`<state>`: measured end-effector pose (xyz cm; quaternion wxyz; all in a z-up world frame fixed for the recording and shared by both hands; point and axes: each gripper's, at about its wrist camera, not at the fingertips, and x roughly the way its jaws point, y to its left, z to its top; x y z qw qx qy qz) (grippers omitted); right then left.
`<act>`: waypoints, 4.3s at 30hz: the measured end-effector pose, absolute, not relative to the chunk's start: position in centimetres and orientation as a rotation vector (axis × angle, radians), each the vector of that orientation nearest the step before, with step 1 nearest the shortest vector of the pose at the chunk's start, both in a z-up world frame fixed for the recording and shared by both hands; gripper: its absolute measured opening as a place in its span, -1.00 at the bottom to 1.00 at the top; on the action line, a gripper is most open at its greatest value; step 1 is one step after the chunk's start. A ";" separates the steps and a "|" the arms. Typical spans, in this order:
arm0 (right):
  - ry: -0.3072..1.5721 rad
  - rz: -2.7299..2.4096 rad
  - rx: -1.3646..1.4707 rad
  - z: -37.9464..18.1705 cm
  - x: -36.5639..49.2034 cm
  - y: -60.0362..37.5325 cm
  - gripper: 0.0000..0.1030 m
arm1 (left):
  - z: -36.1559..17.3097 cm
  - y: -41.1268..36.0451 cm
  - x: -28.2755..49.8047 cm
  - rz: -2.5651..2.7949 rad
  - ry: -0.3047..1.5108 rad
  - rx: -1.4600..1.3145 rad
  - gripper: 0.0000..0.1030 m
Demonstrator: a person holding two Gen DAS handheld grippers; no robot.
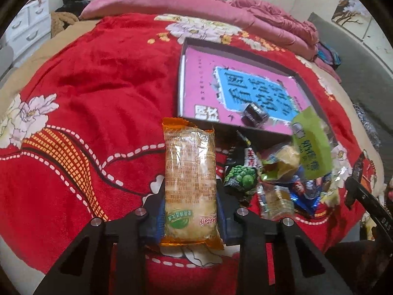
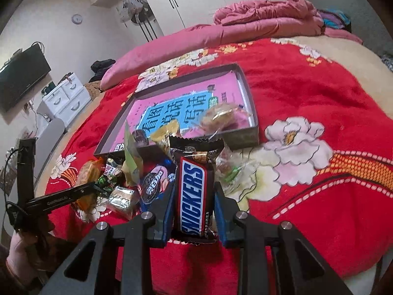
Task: Organize snacks
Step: 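Lift the biscuit pack with the left tool while the right tool lifts the Snickers bar, then carry the biscuit pack with the left tool while the right tool carries the Snickers over the tray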
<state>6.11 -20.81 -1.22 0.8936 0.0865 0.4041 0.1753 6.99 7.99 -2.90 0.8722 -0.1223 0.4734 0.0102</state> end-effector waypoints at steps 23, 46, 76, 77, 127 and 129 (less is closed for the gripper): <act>0.767 0.360 0.191 1.7 7.0 -21.3 -0.43 | 0.7 7.0 6.5 -0.006 0.876 -0.277 -0.34; 0.717 0.361 0.214 3.9 8.9 -20.2 -0.43 | 1.0 6.4 7.8 -0.057 0.835 -0.303 -0.34; 0.705 0.336 0.248 1.4 13.6 -21.8 -0.42 | -0.3 6.3 13.0 -0.059 0.825 -0.290 -0.34; 0.705 0.335 0.249 1.4 13.7 -21.9 -0.42 | -0.3 6.3 13.2 -0.059 0.821 -0.281 -0.34; 0.823 0.370 0.200 -2.5 19.1 -20.2 -0.42 | -3.0 5.6 17.2 -0.045 0.894 -0.259 -0.33; 0.817 0.372 0.176 -2.4 19.1 -19.8 -0.42 | -3.1 5.6 17.3 -0.045 0.895 -0.257 -0.33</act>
